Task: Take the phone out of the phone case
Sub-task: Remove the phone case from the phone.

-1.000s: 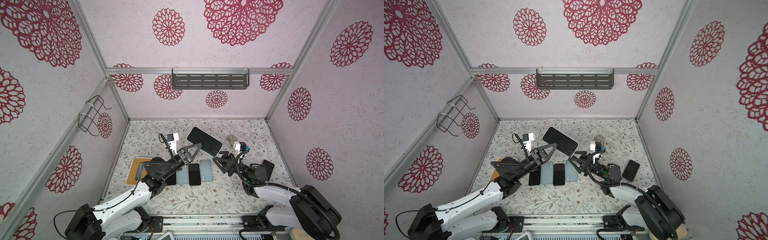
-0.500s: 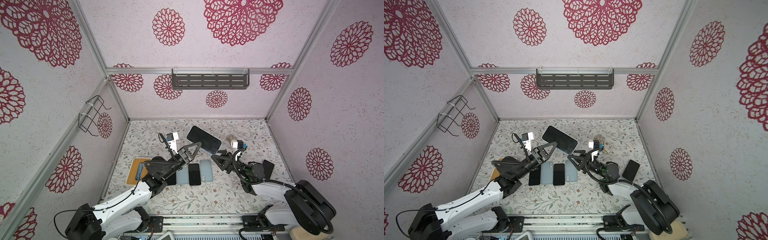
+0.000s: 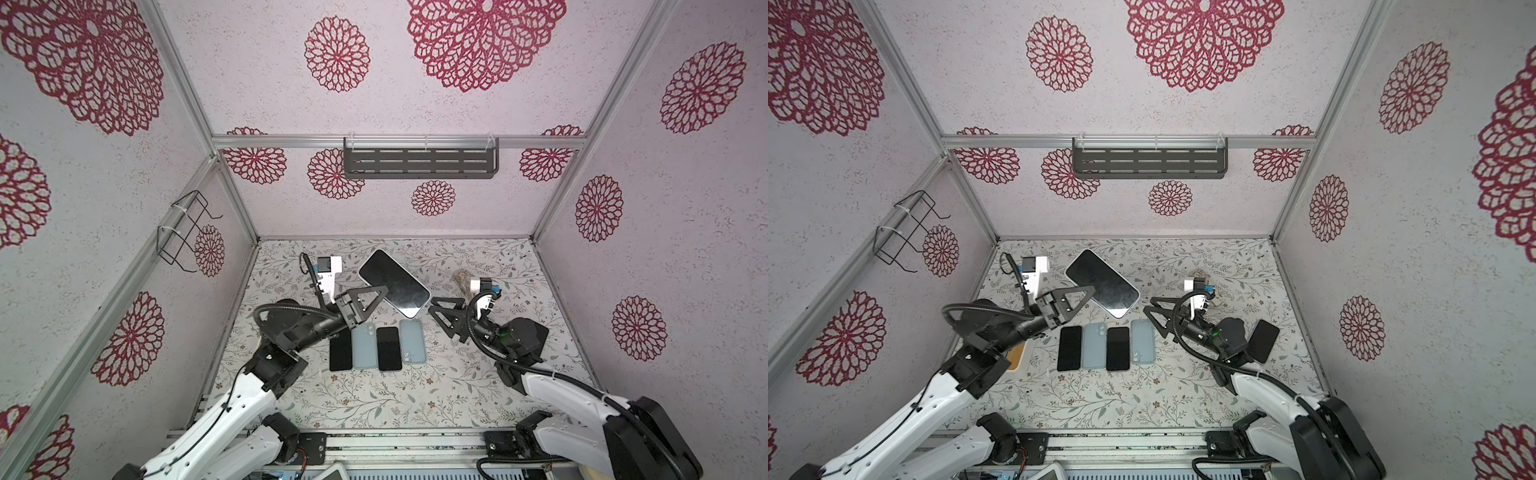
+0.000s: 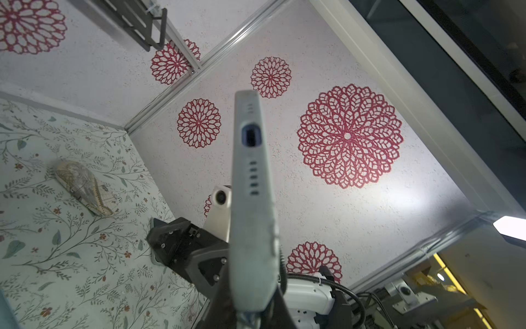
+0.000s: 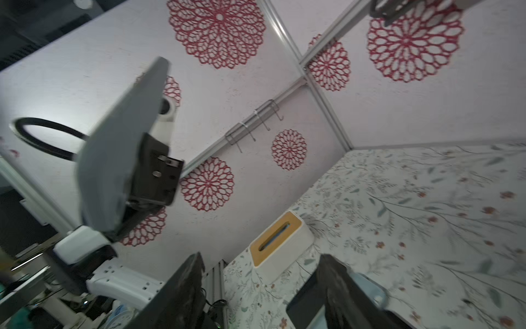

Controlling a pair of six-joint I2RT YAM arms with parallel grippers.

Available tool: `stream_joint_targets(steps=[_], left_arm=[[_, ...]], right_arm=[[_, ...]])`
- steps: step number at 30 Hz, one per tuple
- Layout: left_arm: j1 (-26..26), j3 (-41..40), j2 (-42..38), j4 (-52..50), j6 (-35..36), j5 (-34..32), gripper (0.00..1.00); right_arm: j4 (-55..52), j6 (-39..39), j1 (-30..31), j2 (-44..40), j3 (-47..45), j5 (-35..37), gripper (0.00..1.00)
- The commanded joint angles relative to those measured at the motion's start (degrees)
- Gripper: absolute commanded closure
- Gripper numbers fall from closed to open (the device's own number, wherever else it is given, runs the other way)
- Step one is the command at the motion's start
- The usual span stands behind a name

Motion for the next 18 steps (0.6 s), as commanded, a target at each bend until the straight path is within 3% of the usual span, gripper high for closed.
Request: stream_joint_targets(steps=[1,3,7,12,18], left_arm=[[6.83,7.15,-1.23,-16.91,11.82,19.13,1.0],[8.43,10.13,0.42,-22.57,17.57,24.93,1.0],[8.42,16.85,5.01,-38.34,33.47,28.86,1.0],[7.9,25.36,10.49,-60.55,53.18,24.07,1.0],[6.15,28.21,13.78,-65.48,59.52,21.27,1.0]], right_arm=[[-28.88,-16.36,-0.01,-6.45,3.97,2.22,0.32],[-32.62,-19.82,0.01,-7.91,5.11,0.11,0.32],[-37.09,-24.2,0.03,-7.48,9.24,-5.18,0.32],[-43.71,-30.39,0.01,-4.38,14.03,-9.68,0.33],[-36.75,-28.73,1.18,-3.59,12.83,-16.58,0.36]])
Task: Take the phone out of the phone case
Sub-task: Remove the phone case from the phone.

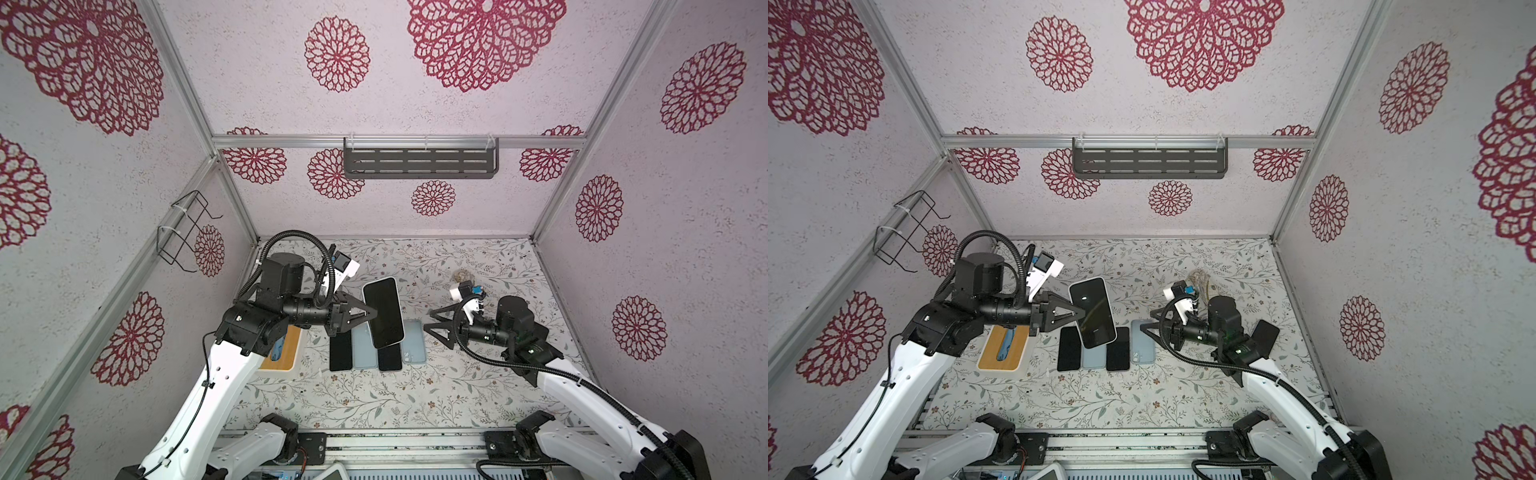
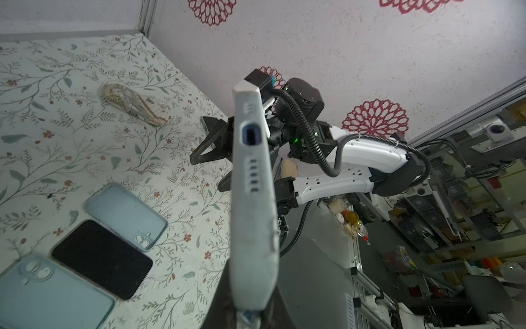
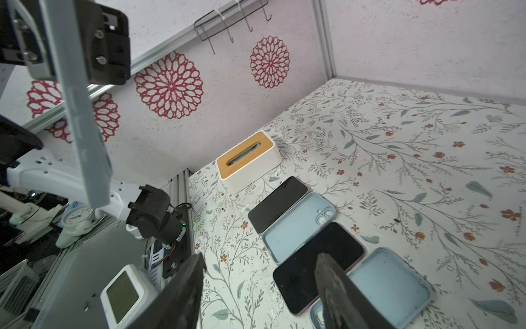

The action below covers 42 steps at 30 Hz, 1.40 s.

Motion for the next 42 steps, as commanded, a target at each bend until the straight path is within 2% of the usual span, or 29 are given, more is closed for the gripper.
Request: stream_joint_targets(steps=[1,9,18,26,42], left_arm=[[-1.99,3.07,0.43,-5.22,9.25,0.23,1.0],[-6.93,4.07,3.5,-2.19,10.19,-1.79,1.0],[-7.9,3.45,4.16,1.64,9.08,-1.15,1.0],[-8.09,2.7,4.53,3.52,8.36,-0.87,1.0],[-8.08,1.3,4.69,5.62,7.44,0.16,1.0]], right_arm=[[3.4,-1.8,1.29,-0.1,0.52,-6.01,0.37],[6.67,-1.67,7.03,0.44,0.44,-8.6,0.4],[8.51,-1.15,9.62,0.04,-0.62,-8.81,0.45],[14.19,1.7,11.08,1.26,-1.35,-10.05,0.45],[16.04,1.61,11.7,2.54,-1.56,-10.01,0.61]])
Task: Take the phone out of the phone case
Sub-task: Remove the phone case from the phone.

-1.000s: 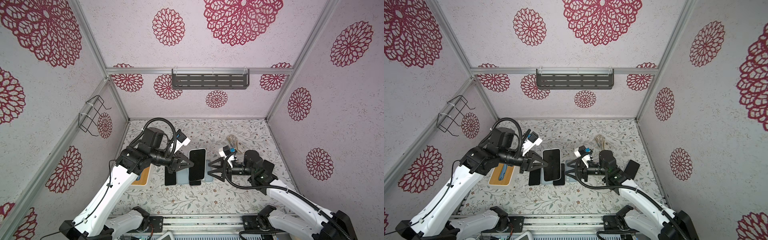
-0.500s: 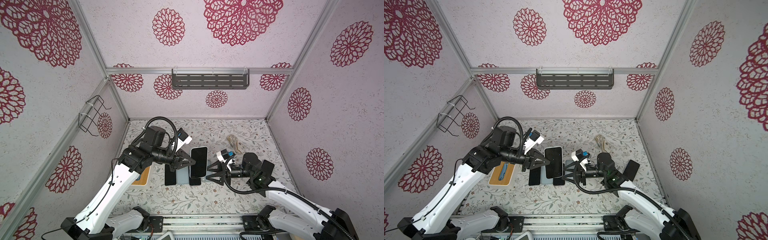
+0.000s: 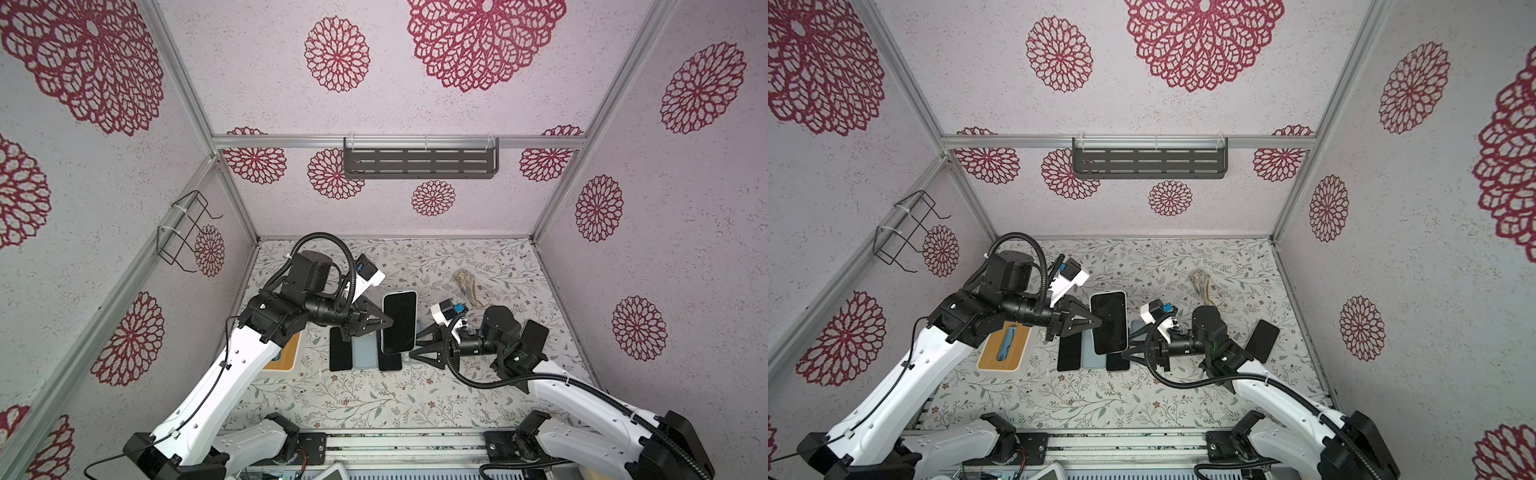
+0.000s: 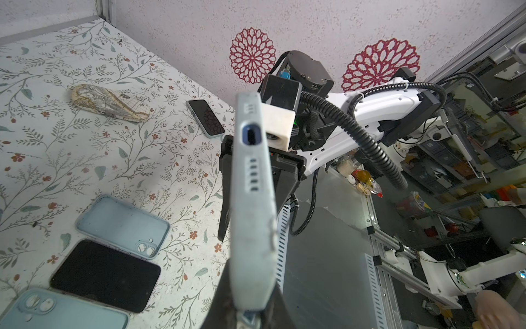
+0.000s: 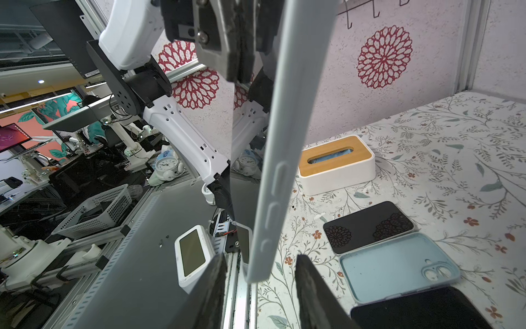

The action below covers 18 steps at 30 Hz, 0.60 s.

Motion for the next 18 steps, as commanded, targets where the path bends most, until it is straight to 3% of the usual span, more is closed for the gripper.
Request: stream_joint_targets(steps=[1,8,18], left_arm=[[-0.41,-0.13,-0.4,3.99,-0.33,2.55,1.0],[-0.4,-1.32,-0.45,7.84,-2.79,4.74,1.0],[-0.02,-6.08,0.81,21.84,-12.85,9.07,1.0]], right_arm=[[3.3,0.47,0.42,0.3,0.08,-1.19,0.62],[4.96,0.2,0.47,0.36,-0.45,-2.07,0.7],[12.98,0.13,0.44,-0.6,-3.26,-3.56,0.77]])
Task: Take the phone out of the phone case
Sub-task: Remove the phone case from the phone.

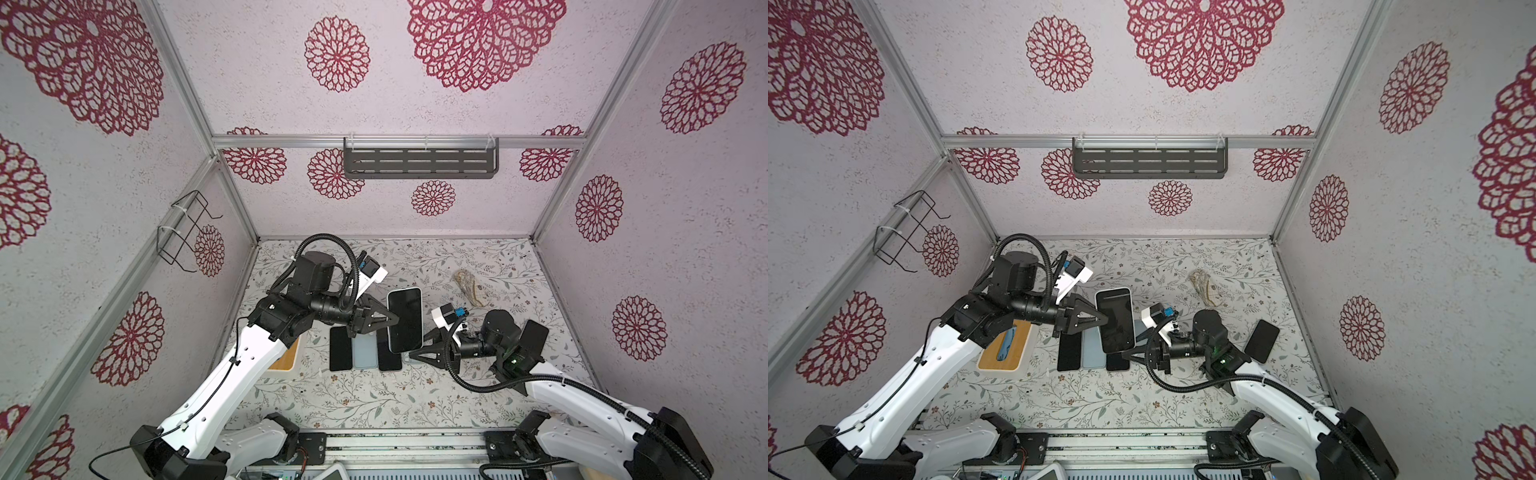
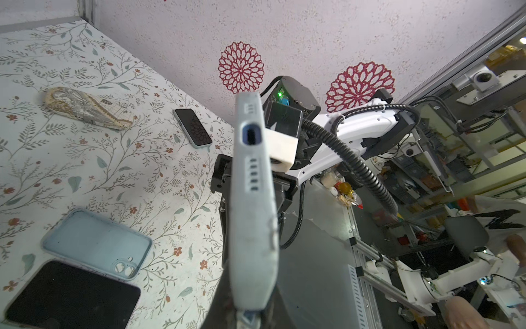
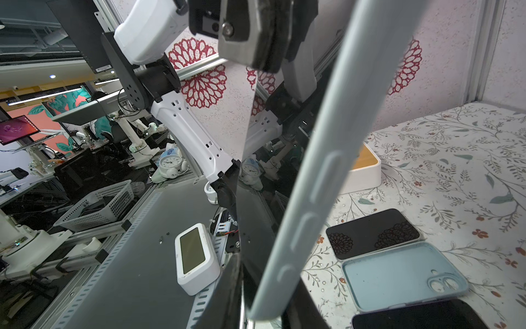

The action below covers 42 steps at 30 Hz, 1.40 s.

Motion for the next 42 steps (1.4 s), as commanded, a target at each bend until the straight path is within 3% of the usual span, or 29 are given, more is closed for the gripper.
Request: stream_joint_targets(steps=[1,7,11,16,26,42], left_arm=[[0.11,-1.01,0.27,11.19,-5.13,5.15,1.0],[0.22,-1.56,1.86,11.91,-5.42,6.61,1.0],[1.0,-1.7,1.68,11.92,-5.19,7.02,1.0],[2.64,-1.27,1.08,9.63,-3.67,8.48,1.0],[3.28,0.19,0.8,3.62,0.16,9.41,1.0],[3.24,0.02,0.85,3.22,0.9,10.65,1.0]], right_arm=[[6.07,-0.59,0.27,-1.47,0.28,-2.1,0.79],[3.42,-3.57,0.14,-3.47,0.8,-2.2,0.82],[-0.66,-4.41,-0.54,-4.9,1.09,-1.99,0.65],[-1.96,-4.14,-1.58,-7.15,0.29,-2.34,0.6],[0.0,-2.82,-1.58,-6.82,0.69,-4.28,0.64],[1.38,-2.55,-1.58,-5.31,1.32,-4.3,0.73]])
